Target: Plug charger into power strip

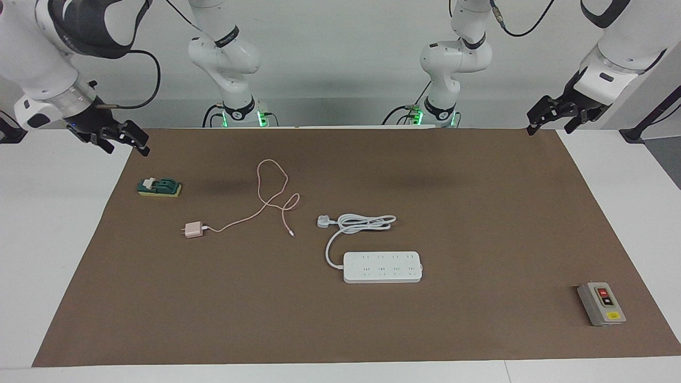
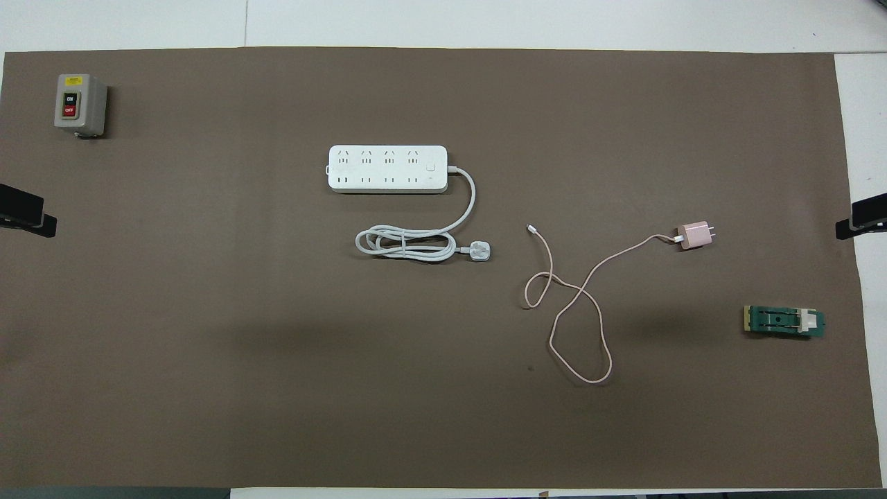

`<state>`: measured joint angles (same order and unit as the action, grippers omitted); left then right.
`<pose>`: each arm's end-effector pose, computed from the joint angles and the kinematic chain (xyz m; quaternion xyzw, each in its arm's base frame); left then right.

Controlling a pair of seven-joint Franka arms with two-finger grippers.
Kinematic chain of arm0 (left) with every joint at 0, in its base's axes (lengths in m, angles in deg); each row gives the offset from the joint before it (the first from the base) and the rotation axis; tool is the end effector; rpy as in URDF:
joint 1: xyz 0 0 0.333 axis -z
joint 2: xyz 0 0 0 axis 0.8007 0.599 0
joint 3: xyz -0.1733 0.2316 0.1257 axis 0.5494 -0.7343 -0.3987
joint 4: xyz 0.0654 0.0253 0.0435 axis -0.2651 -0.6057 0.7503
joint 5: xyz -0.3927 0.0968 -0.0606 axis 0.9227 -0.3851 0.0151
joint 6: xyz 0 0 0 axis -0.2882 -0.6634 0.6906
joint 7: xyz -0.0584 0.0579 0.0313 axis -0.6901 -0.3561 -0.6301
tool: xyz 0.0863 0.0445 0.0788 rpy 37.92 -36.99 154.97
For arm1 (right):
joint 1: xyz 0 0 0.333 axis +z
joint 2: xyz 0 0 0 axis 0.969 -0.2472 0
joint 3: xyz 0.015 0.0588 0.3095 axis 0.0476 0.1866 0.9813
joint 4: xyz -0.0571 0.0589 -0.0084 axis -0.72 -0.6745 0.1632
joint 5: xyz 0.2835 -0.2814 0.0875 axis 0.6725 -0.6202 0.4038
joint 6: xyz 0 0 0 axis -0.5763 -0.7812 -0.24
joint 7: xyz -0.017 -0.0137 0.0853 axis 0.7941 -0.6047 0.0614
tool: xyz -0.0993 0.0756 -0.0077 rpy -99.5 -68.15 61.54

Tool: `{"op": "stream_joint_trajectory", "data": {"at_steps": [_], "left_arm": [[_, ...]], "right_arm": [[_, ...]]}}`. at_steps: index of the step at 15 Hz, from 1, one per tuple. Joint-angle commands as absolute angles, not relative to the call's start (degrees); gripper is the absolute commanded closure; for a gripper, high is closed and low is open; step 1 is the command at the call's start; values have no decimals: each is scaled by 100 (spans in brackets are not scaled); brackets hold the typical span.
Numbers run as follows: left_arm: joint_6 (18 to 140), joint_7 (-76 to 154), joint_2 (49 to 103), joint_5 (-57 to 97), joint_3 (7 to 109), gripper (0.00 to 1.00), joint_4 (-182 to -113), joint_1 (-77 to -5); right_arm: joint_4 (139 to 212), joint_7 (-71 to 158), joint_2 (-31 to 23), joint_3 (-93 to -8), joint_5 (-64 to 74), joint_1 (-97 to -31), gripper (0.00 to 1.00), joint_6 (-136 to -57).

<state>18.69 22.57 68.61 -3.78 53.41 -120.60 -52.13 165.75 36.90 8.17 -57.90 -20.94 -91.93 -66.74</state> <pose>0.5583 0.0008 0.6331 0.9985 -0.0066 -0.0542 0.0102 0.5530 -0.1502 0.5405 -0.9875 0.1299 0.0731 0.0514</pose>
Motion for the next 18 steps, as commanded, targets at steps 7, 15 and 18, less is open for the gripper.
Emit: {"op": "stream_joint_trajectory", "data": {"at_steps": [7,15,18], "left_arm": [[1874,2217,6729,-397,5314,0,-12189,-5250],[1891,2234,6729,-397,5314,0,-12163,-5258],[1883,2243,6729,-389,5314,0,-12163,-5258]], "right_arm": [[17073,942,-67,-5732,-581,-9792,0,-7386],[17102,-387,-1278,-5732,167,-9565,0,-7810],[17023,-563,-1622,-5732,211,-9441,0,-7942]]}}
